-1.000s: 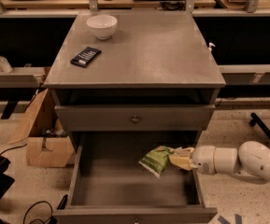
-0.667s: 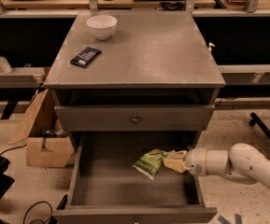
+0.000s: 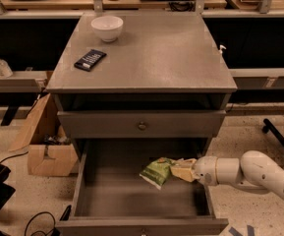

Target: Place green jalapeno chip bag into middle drawer

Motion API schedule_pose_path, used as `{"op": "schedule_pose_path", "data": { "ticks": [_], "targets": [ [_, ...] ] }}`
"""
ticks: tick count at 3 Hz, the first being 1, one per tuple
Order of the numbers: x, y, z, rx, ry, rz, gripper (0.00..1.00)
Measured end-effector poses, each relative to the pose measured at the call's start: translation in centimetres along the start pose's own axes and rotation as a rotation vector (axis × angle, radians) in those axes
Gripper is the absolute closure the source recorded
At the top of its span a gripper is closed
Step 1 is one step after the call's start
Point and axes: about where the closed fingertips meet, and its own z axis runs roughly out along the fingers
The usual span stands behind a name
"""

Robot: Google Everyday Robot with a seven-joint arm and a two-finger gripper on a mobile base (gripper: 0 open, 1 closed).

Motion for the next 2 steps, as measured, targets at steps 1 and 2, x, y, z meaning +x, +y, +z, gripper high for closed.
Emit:
{"op": "schedule_pose_path", "data": {
  "ticks": [1, 2],
  "targets": [
    [-0.02, 0.15, 0.26, -0.005, 0.001, -0.001, 0.29],
    [-0.02, 0.25, 0.43, -0.009, 0.002, -0.001, 0.06]
  ]
}}
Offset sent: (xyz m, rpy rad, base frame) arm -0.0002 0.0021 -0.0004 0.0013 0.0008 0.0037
